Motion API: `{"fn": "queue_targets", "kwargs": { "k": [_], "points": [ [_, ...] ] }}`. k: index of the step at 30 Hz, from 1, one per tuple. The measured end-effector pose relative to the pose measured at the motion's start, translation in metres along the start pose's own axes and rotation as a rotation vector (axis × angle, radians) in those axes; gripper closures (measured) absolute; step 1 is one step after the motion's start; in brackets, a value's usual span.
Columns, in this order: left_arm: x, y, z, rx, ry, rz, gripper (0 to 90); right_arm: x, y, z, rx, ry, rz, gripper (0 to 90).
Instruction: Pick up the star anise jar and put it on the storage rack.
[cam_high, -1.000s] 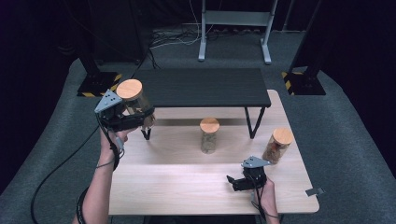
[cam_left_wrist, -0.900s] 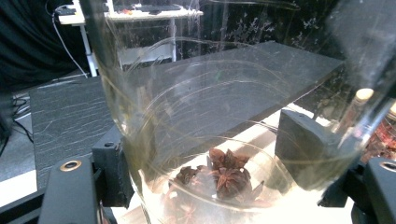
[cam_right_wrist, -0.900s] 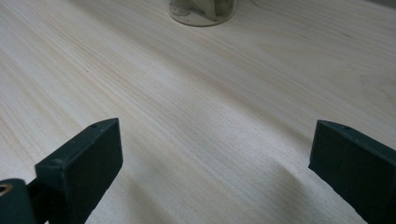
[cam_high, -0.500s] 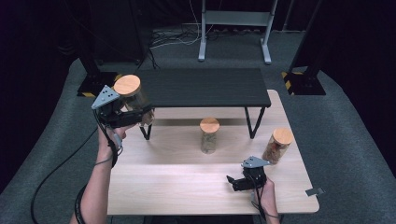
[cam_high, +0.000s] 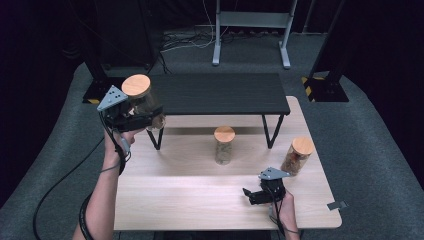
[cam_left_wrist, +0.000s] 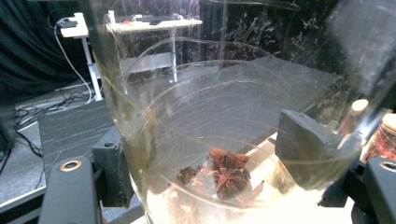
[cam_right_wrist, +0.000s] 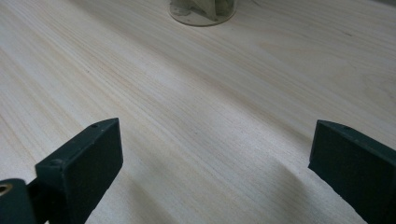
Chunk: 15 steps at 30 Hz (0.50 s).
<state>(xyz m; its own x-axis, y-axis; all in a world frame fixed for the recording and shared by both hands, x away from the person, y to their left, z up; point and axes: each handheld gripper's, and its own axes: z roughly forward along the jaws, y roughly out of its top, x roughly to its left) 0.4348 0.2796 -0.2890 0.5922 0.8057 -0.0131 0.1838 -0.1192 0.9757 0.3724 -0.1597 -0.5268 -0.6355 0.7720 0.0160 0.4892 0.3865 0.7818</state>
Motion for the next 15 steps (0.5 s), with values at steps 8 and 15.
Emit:
{"fn": "queue_targets", "kwargs": {
  "k": [8, 15],
  "points": [
    [0.002, 0.009, 0.004, 0.007, 0.006, 0.009, 24.8, 0.0, 0.0, 0.0, 0.0, 0.001, 0.002, 1.8],
    [0.005, 0.015, 0.011, 0.018, 0.013, 0.016, 24.8, 0.0, 0.0, 0.0, -0.002, 0.002, 0.003, 1.8]
  ]
}}
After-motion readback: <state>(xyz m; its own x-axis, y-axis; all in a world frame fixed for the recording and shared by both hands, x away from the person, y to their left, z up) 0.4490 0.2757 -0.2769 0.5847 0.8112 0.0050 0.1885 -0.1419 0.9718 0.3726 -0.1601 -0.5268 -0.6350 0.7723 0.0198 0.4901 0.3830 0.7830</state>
